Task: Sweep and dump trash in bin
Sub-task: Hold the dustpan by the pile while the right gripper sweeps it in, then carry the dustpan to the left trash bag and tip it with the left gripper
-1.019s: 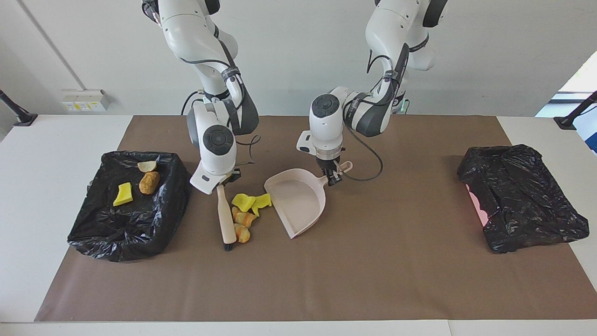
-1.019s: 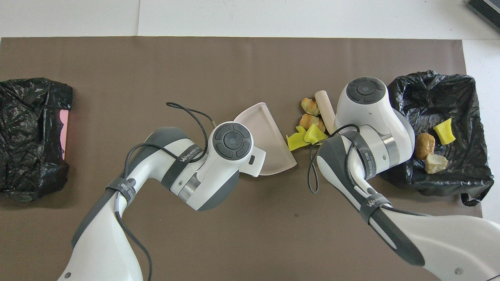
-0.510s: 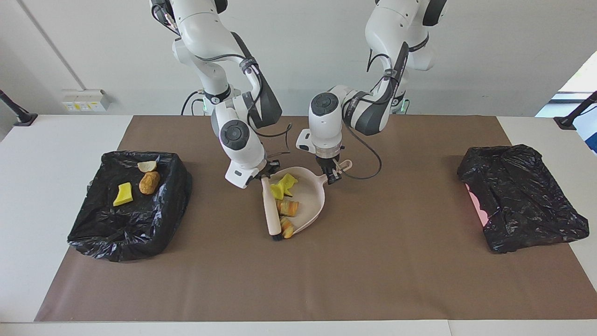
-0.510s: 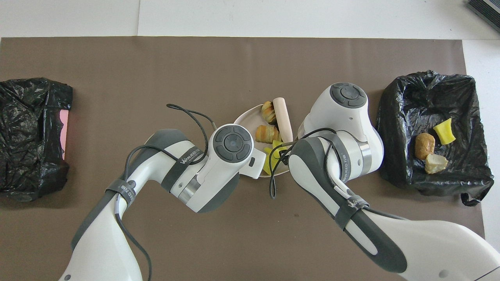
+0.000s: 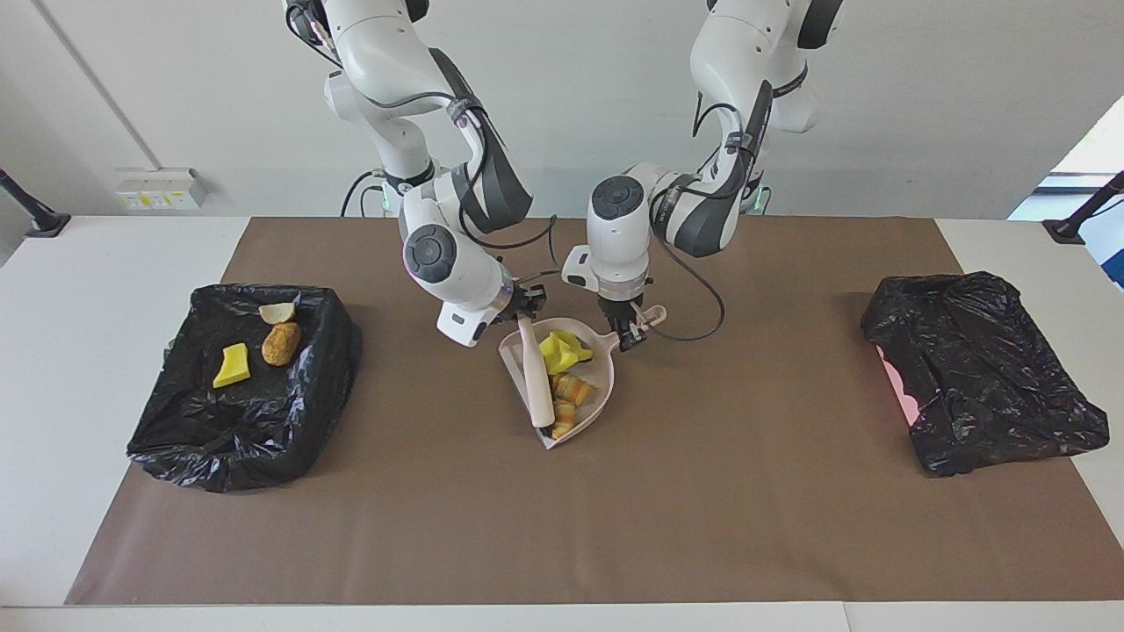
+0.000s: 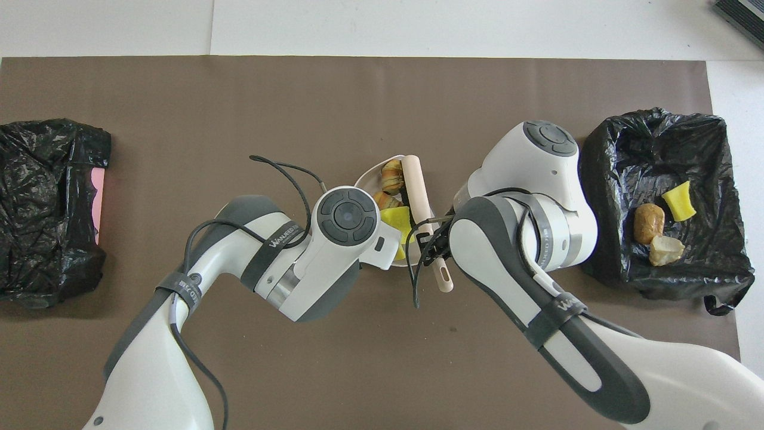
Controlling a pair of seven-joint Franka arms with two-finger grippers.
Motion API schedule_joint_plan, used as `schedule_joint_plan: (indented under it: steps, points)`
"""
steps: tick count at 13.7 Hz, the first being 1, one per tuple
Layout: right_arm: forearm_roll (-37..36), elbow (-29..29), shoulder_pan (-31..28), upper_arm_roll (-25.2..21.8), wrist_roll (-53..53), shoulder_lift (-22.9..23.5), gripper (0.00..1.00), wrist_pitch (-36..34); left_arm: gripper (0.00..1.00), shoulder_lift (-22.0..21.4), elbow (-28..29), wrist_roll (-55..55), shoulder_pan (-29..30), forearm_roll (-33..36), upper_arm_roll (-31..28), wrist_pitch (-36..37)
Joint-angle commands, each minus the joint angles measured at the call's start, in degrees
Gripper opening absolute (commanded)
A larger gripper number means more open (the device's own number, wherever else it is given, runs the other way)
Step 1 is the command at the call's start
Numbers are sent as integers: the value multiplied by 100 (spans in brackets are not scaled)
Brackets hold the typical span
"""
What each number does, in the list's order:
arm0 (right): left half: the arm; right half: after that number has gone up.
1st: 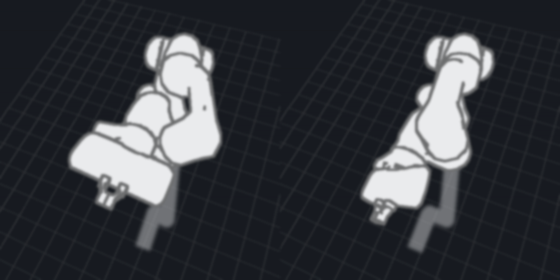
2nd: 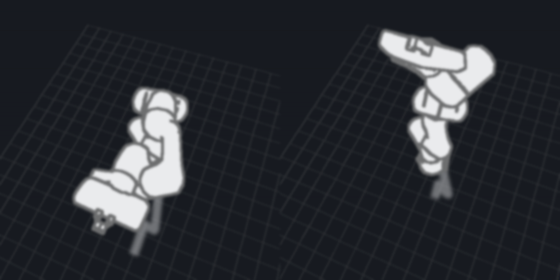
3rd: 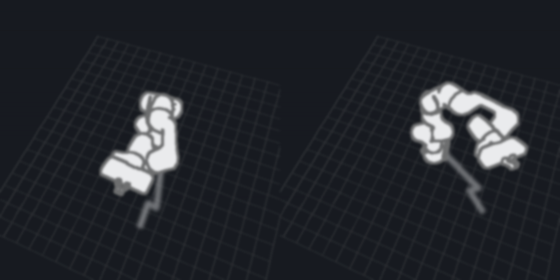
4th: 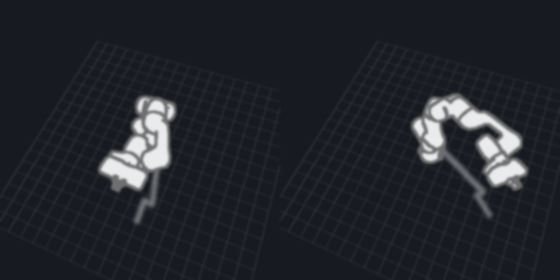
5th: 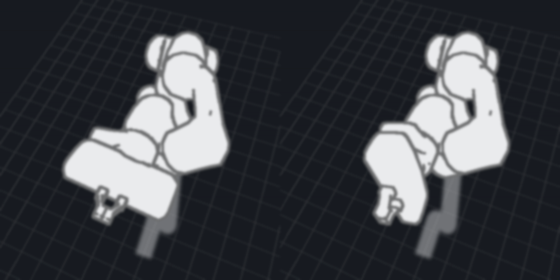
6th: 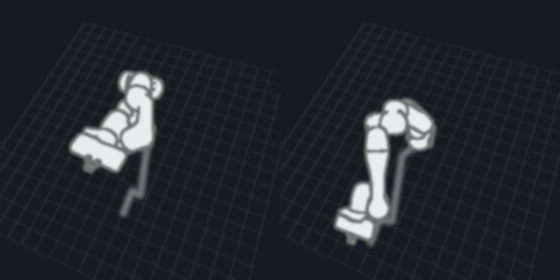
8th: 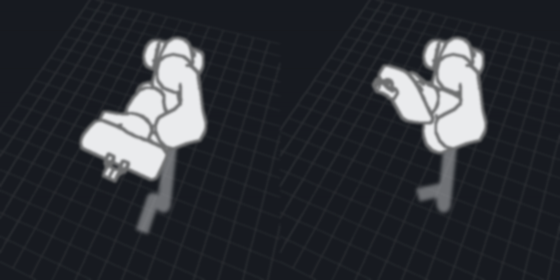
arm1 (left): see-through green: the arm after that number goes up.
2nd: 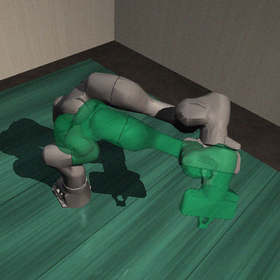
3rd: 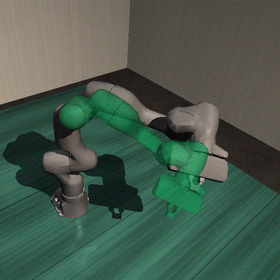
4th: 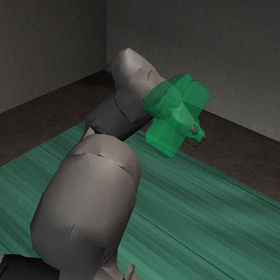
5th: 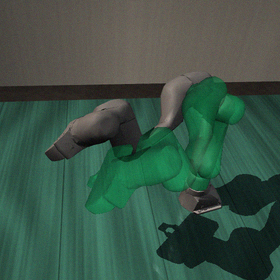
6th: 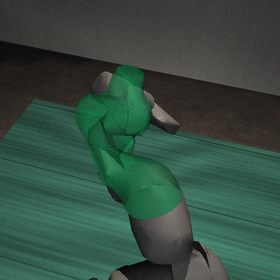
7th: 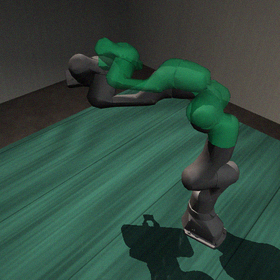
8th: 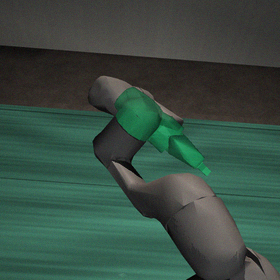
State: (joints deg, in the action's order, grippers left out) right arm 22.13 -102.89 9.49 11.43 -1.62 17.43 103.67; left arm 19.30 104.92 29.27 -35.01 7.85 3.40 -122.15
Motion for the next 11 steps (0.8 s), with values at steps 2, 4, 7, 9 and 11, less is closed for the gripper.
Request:
schedule_joint_plan:
  steps: [2, 4, 7, 9, 11]
  points:
    - [135, -47, -359, 8, 312, -634, 0, -873, 0, -93, 178, 394, 117, 76, 3, -221]
    - [-285, -90, -351, 8, -2, -924, 0, -1190, 0, -128, 160, 430, 275, 85, 12, -204]
    - [-937, -239, -97, 17, -1416, -1338, 0, -1437, 0, -268, 117, 894, 485, 76, 12, -125]
    - [-973, -633, 192, 17, -1944, -1618, 0, -1289, 0, -505, 116, 1376, 749, 76, 12, -20]
    - [-965, -1378, 613, 25, -2515, -2083, 0, -624, 0, -751, 125, 2018, 1083, 67, 3, 86]
